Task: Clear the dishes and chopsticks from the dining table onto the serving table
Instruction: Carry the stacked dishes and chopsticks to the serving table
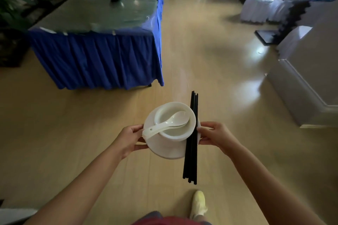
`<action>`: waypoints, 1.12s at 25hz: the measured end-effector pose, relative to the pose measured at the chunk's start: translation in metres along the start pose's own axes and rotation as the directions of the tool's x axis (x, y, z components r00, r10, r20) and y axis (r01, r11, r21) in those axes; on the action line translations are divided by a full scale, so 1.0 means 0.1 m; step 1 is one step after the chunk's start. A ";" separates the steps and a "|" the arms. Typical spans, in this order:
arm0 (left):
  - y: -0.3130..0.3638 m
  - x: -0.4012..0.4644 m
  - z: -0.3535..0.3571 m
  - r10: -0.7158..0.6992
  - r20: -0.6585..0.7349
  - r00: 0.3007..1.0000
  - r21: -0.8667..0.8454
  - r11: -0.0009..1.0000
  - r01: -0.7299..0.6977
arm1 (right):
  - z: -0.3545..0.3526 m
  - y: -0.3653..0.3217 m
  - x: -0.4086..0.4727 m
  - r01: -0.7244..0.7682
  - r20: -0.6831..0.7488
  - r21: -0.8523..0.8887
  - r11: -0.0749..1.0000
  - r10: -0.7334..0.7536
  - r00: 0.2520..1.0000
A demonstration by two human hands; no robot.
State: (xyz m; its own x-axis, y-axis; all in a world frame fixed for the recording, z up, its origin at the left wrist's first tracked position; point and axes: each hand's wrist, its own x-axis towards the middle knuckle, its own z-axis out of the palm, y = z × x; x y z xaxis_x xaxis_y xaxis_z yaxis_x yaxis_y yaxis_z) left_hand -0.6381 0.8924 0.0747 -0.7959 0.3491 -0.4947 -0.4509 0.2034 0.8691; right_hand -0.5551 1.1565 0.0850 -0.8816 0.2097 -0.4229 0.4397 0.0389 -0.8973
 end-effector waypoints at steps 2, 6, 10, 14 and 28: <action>0.23 0.37 0.30 0.002 -0.024 1.000 -0.023 1.000 -0.002 | -0.41 -0.20 0.43 -0.001 0.022 -0.027 1.000 0.002 1.000; 0.72 1.12 0.79 -0.003 -0.052 0.999 -0.050 0.999 0.000 | -1.13 -0.60 1.28 -0.018 0.073 -0.059 0.998 0.022 0.997; 1.16 1.92 1.03 -0.006 -0.088 0.996 -0.077 0.997 -0.001 | -1.56 -0.92 2.18 -0.025 0.099 -0.092 0.995 0.035 0.995; 1.59 2.83 1.05 -0.003 -0.084 0.996 -0.088 0.996 -0.004 | -1.82 -1.26 3.15 -0.012 0.111 -0.085 0.996 0.022 0.994; 3.64 5.88 0.47 0.027 -0.191 0.981 -0.103 0.994 -0.047 | -2.14 -3.06 6.54 0.064 0.189 -0.060 0.996 -0.052 0.981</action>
State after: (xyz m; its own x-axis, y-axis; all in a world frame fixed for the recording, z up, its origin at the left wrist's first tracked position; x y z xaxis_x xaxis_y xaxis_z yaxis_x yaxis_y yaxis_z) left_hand -1.2507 1.2149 0.1001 -0.8701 0.1730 -0.4614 -0.4524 0.0911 0.8872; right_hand -1.2296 1.4910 0.1104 -0.9197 0.0187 -0.3921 0.3917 0.1109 -0.9134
